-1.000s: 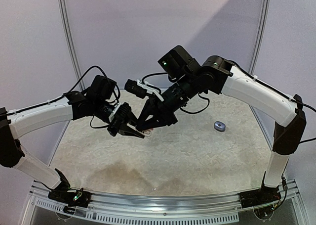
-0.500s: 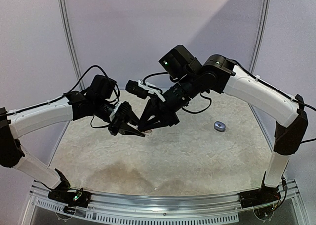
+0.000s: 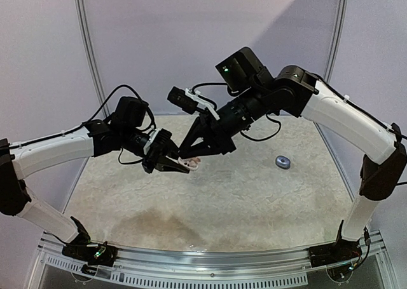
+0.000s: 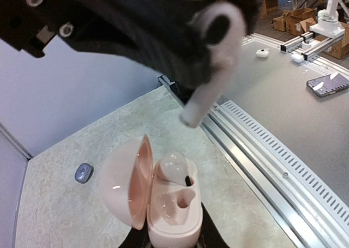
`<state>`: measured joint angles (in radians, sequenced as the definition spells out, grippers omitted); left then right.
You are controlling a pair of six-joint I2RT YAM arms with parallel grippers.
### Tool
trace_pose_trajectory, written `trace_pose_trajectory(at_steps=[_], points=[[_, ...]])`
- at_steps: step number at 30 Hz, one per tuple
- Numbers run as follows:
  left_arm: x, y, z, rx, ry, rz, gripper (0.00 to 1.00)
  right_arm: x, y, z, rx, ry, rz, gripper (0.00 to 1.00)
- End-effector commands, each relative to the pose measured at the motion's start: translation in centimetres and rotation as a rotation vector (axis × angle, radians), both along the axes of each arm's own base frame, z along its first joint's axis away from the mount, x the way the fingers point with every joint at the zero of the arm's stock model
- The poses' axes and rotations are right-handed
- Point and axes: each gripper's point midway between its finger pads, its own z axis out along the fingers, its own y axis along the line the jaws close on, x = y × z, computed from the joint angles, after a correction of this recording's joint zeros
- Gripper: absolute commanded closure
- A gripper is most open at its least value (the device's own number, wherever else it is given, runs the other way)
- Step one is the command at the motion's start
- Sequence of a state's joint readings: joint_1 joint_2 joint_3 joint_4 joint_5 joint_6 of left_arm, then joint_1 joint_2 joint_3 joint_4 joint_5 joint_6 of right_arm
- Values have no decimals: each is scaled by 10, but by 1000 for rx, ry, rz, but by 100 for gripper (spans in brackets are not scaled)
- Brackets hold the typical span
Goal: Insert the wireless bluetooth earbuds into the charging case
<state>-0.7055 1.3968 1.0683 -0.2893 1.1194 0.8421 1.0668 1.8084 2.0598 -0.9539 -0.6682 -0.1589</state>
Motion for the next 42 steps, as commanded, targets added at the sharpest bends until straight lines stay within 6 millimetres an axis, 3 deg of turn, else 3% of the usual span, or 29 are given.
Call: trace_pose_trajectory(at_steps=[1, 6, 17, 33, 39, 42], points=[[18, -8, 14, -23, -3, 150, 100, 4, 4, 16, 68, 13, -107, 100], [21, -6, 19, -57, -53, 183, 100, 8, 4, 18, 104, 51, -193, 100], [19, -3, 18, -75, -98, 176, 100, 23, 3, 0, 35, 15, -263, 100], [18, -4, 28, -114, -115, 157, 100, 28, 2, -14, 30, 12, -299, 100], [17, -4, 24, -100, -110, 155, 100, 29, -1, -7, 42, -2, -308, 100], [16, -2, 16, -69, -91, 154, 100, 27, -4, 10, 82, -20, -302, 100]])
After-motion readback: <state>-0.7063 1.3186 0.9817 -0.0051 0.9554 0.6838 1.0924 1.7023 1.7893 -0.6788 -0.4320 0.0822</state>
